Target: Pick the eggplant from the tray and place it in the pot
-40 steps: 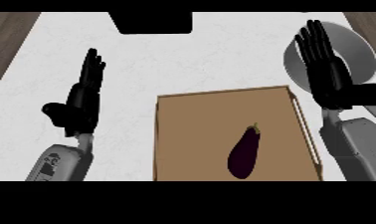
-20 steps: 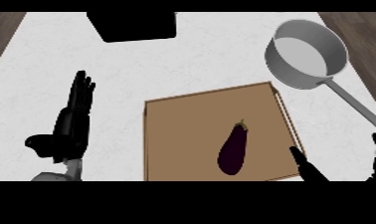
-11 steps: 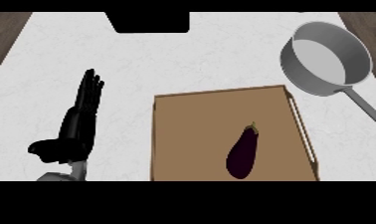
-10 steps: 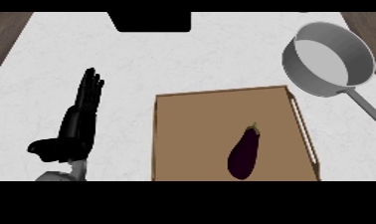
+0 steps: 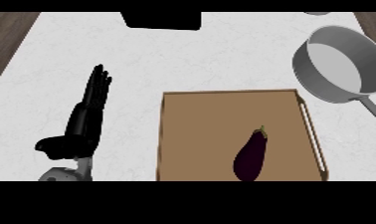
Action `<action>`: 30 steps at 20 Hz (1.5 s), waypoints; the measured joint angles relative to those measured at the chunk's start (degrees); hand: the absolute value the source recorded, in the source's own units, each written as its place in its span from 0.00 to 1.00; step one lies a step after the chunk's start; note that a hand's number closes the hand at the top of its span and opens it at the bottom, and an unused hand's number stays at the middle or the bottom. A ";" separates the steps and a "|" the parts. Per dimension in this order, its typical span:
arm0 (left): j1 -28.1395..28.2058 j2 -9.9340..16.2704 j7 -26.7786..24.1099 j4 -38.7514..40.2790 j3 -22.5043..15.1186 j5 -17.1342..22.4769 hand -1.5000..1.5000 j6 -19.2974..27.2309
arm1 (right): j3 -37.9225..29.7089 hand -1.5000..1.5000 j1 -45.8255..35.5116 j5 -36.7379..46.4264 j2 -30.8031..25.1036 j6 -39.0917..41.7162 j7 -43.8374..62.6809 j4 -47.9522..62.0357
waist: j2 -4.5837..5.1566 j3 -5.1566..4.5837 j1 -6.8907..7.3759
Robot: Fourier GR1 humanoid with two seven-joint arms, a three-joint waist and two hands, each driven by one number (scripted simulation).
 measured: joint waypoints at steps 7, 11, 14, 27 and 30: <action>0.09 -0.29 -0.08 0.65 0.07 -0.02 0.50 -0.47 | 1.80 0.00 -4.09 15.23 2.89 12.76 20.96 -3.49 | -0.43 0.18 -0.12; 0.25 -0.53 0.43 0.62 0.51 -0.04 0.50 -0.32 | 4.09 0.00 -13.27 22.12 3.29 21.17 35.28 -4.31 | -1.00 0.32 -0.68; 0.69 -0.81 0.26 0.61 0.72 -0.23 0.50 -0.42 | 5.43 0.00 -22.99 24.50 3.41 25.92 44.69 -1.93 | -1.35 0.39 -1.07; 1.56 -3.13 -0.49 1.89 3.47 -2.20 0.50 -1.97 | 5.62 0.00 -43.78 22.95 3.28 29.92 55.22 10.74 | -2.01 0.52 -2.35; 1.88 -2.99 0.41 1.02 4.11 -2.41 0.50 -2.89 | 5.01 1.00 -44.87 21.85 3.18 29.28 55.04 12.04 | -2.15 0.42 -2.45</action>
